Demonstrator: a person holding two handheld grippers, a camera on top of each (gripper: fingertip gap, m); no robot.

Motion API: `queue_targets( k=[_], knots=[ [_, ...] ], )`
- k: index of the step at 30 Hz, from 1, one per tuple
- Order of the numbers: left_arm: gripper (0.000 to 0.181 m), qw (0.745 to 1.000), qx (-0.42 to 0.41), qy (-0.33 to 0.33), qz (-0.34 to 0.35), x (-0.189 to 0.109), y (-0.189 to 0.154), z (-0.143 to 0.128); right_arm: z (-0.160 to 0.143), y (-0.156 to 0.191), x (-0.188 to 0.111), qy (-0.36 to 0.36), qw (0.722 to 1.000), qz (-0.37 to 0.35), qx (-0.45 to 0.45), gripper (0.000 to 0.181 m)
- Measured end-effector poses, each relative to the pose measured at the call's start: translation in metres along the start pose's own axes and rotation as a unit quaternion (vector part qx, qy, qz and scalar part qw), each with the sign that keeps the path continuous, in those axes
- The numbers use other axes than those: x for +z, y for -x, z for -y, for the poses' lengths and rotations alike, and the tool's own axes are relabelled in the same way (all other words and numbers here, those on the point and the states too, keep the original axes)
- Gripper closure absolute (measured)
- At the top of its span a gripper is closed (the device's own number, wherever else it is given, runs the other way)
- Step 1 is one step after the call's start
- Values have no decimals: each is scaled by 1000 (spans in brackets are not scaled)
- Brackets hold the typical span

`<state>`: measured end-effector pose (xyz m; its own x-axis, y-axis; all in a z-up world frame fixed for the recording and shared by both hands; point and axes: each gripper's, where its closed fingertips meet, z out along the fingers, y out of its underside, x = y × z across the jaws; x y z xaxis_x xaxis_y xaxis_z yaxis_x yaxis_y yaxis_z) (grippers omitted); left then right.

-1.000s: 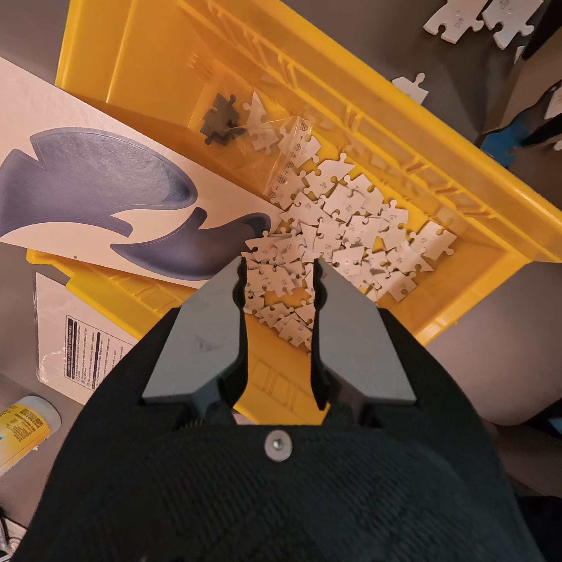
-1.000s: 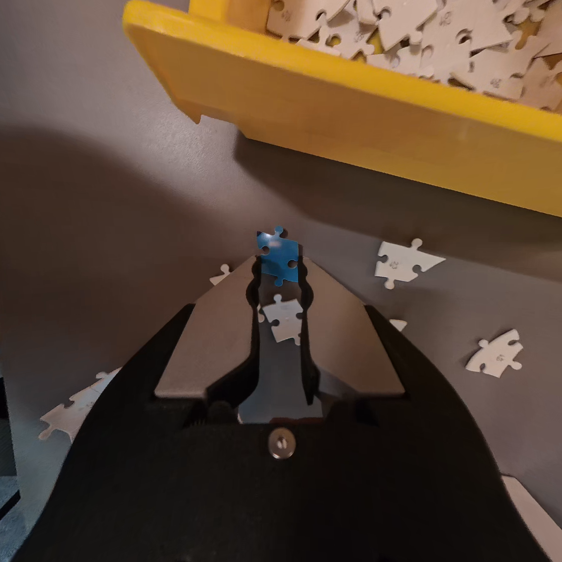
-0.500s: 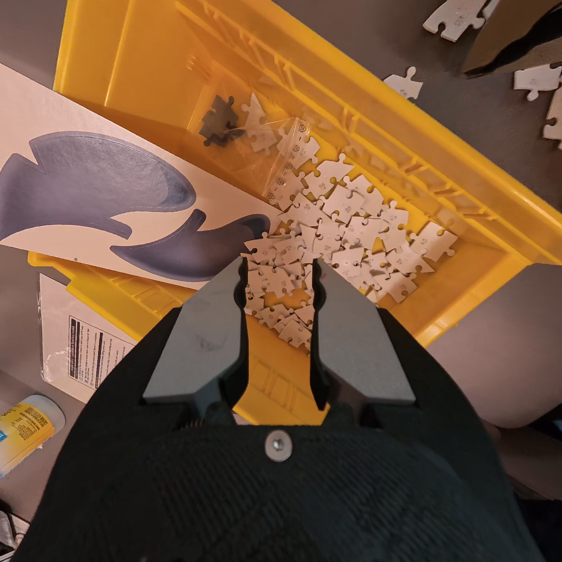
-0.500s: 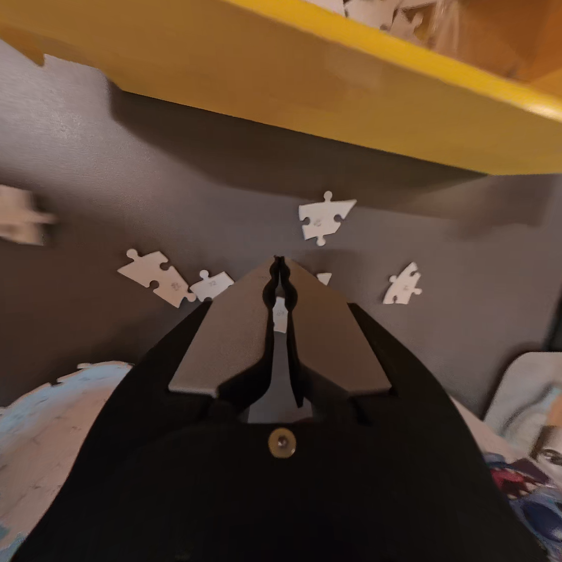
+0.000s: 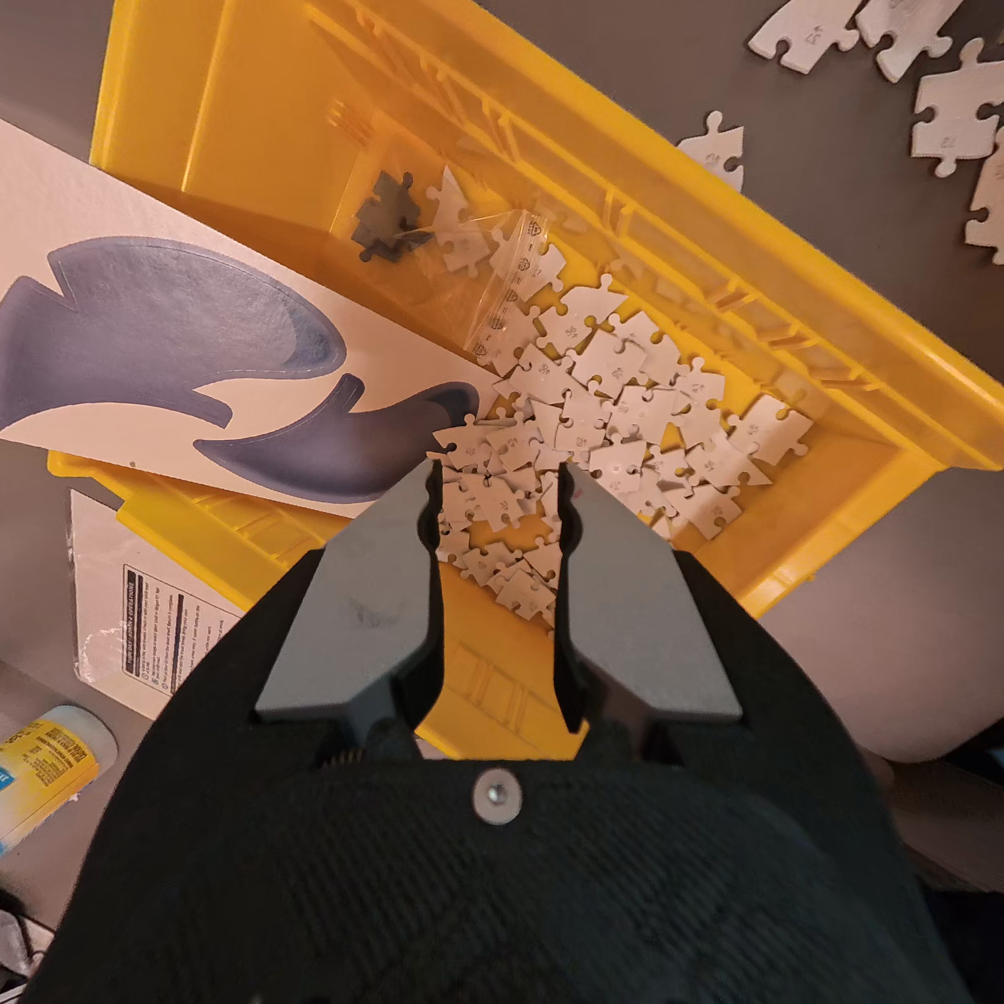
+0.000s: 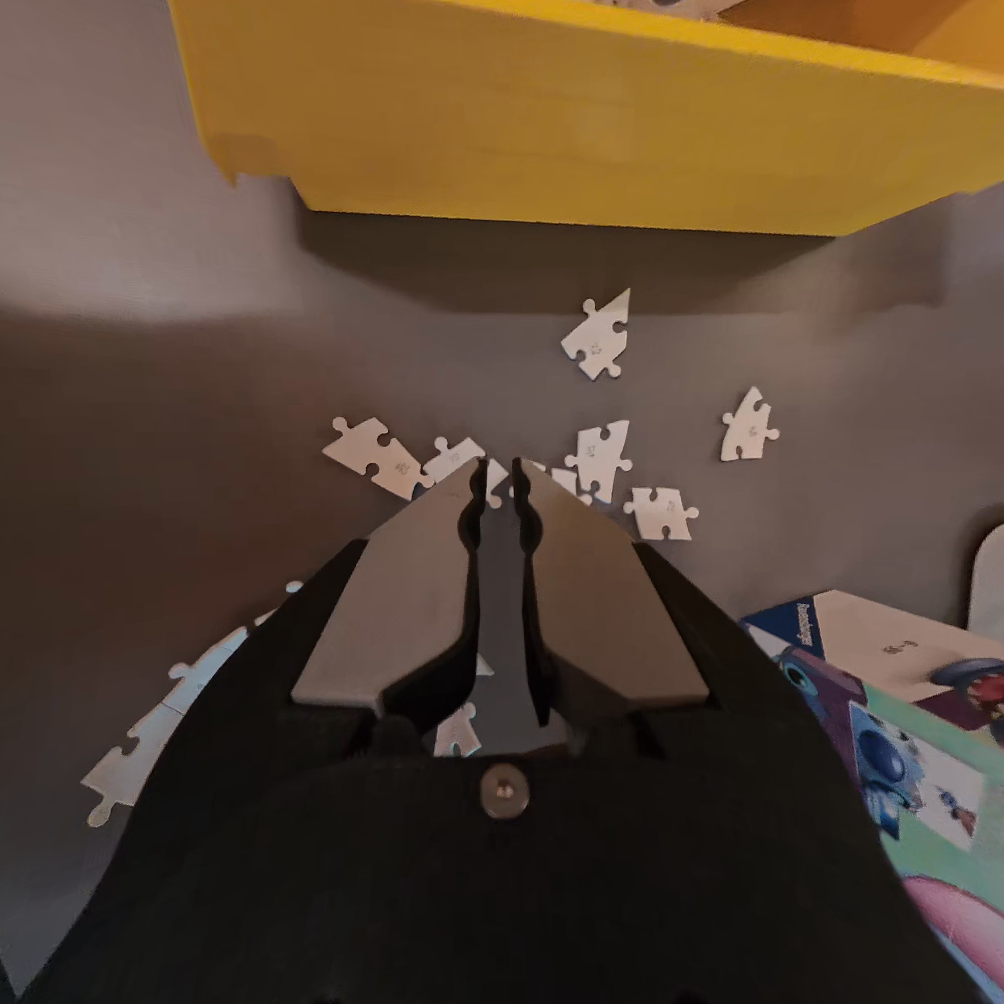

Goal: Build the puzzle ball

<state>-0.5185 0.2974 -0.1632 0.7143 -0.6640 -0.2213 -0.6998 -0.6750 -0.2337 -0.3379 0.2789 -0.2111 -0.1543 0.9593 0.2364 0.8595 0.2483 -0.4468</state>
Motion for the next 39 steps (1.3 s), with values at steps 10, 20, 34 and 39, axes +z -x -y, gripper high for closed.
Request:
queue_targets(
  k=[10, 20, 34, 39],
  knots=[
    [142, 1000, 14, 2, 17, 0, -7, 7, -31, 11, -35, -30, 998, -35, 52, 175],
    [152, 997, -41, -58, 23, -27, -24, 10, -68, 43, -89, -69, 989, -71, 107, 175],
    [139, 947, -192, -256, -22, -52, -111, -29, -118, 120, -115, -139, 968, -71, 198, 172],
    [136, 931, -211, -297, -19, -69, -167, -55, -129, 146, -119, -184, 954, -96, 218, 166]
  ],
)
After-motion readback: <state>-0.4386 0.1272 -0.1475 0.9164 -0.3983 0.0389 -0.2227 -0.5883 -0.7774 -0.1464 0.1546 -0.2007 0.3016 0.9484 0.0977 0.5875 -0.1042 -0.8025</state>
